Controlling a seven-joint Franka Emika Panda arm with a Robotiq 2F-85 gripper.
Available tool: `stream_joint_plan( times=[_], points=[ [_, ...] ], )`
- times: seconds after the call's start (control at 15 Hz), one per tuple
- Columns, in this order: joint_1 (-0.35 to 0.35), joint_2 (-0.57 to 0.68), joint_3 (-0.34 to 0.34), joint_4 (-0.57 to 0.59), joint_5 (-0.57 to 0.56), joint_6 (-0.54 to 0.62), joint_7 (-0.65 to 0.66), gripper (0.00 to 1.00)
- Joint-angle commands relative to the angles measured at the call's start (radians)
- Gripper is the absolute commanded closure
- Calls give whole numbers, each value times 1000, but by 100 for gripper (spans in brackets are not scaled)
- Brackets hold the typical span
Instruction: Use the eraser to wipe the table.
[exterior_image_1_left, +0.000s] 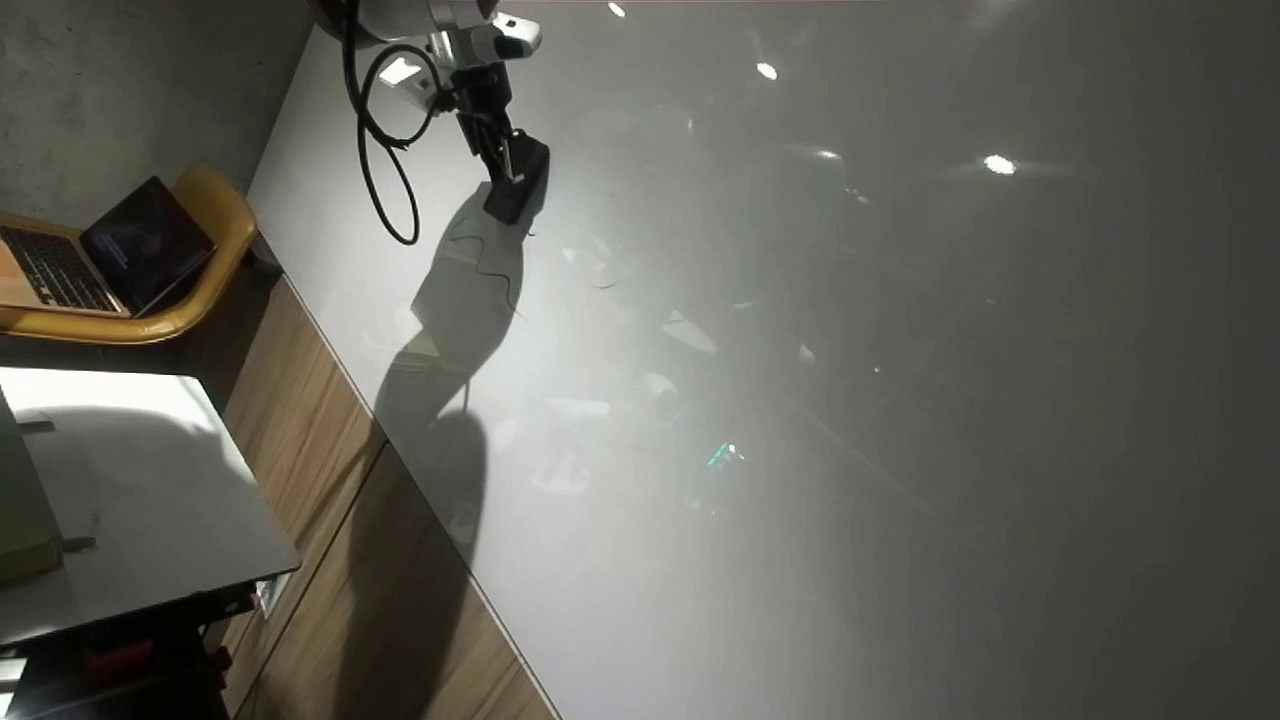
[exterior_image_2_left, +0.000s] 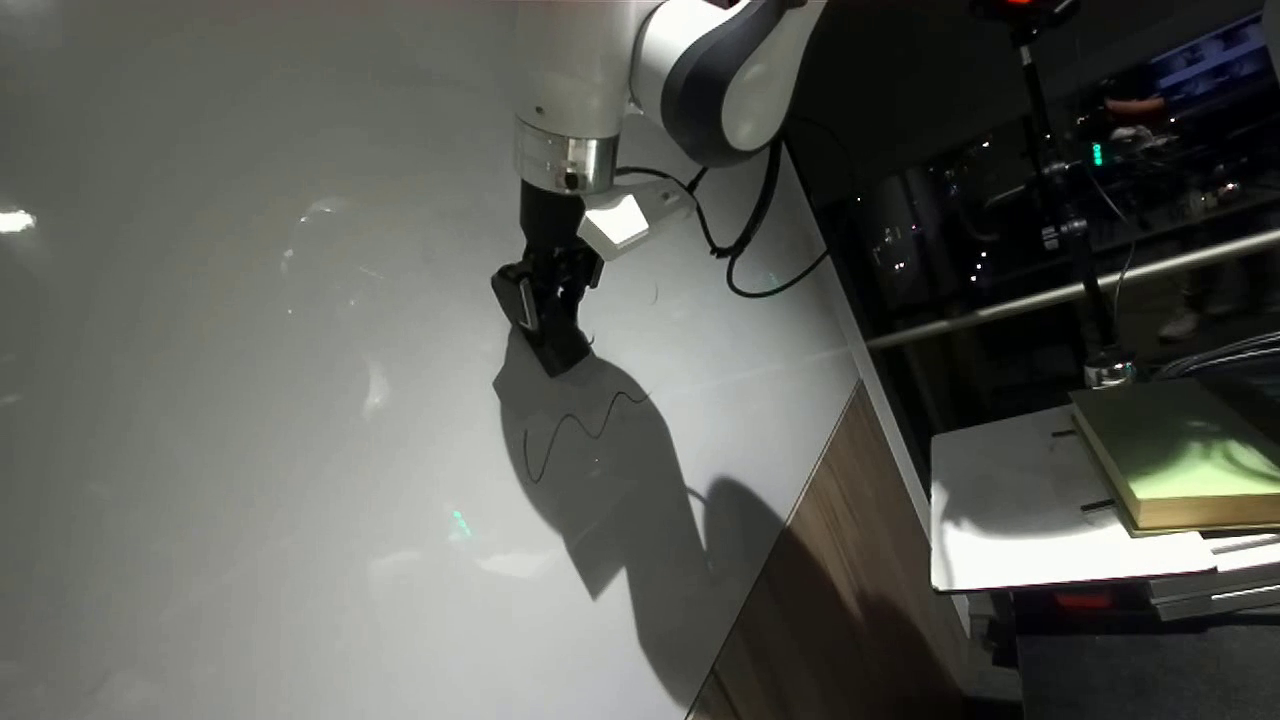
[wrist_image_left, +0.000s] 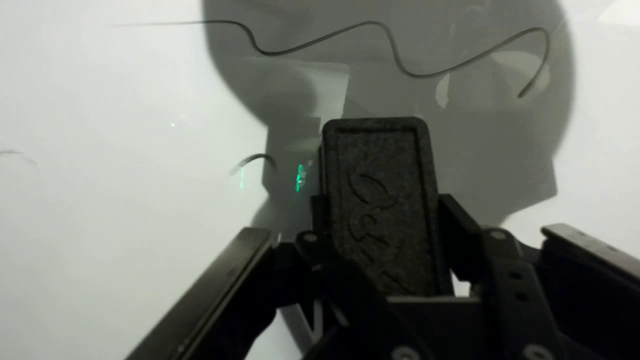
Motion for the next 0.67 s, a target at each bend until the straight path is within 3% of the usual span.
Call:
stream_joint_plan(
  times=[0.0, 0.33, 0.6],
  points=[
    [33, 90, 33, 90, -9, 0, 4, 71],
    [62, 155, 47, 141, -23, -12, -13, 71],
    [33, 124, 25, 128, -9, -18, -72, 71]
  ],
)
